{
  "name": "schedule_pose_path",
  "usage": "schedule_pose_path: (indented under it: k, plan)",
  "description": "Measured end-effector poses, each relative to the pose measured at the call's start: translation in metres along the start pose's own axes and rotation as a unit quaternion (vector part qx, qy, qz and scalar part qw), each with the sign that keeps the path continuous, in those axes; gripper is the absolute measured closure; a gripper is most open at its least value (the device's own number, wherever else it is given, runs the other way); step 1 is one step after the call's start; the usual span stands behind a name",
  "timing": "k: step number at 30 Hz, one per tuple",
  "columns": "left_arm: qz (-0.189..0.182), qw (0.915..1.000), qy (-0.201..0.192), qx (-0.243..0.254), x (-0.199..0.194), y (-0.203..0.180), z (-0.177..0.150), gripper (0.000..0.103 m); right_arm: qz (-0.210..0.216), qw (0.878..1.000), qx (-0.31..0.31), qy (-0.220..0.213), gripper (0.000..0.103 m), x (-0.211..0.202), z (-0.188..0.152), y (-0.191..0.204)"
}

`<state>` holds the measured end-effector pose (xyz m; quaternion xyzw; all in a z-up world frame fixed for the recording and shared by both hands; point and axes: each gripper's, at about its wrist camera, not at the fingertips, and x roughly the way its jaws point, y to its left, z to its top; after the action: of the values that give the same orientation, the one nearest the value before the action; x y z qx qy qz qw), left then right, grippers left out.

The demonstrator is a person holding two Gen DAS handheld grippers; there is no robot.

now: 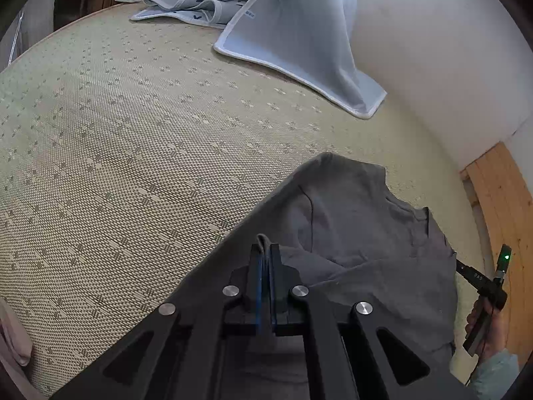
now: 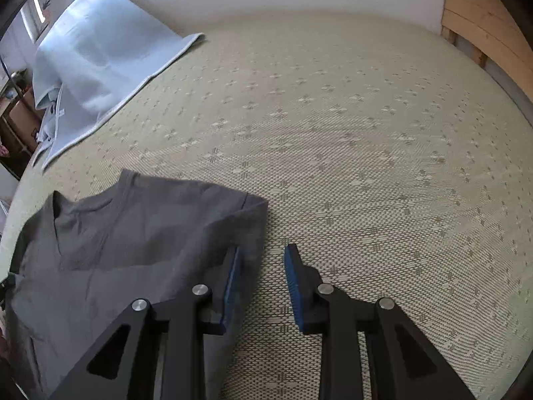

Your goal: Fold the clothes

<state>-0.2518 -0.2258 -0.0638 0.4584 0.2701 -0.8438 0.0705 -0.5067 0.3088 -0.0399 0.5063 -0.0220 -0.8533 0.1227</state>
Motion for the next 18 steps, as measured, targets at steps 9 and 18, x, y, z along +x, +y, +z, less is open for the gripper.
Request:
schedule_pose_path:
  k: [9, 18]
  plan:
    - [-0.002, 1.0, 0.0, -0.001, 0.0, 0.004, -0.001, 0.101, -0.016, 0.999, -0.034, -0.01, 0.103, 0.002, 0.006, 0.008]
    - [0.004, 0.9999, 0.012, 0.008, 0.009, 0.009, -0.004, 0.101, -0.141, 0.989, 0.003, -0.043, 0.102, -0.009, 0.009, -0.02]
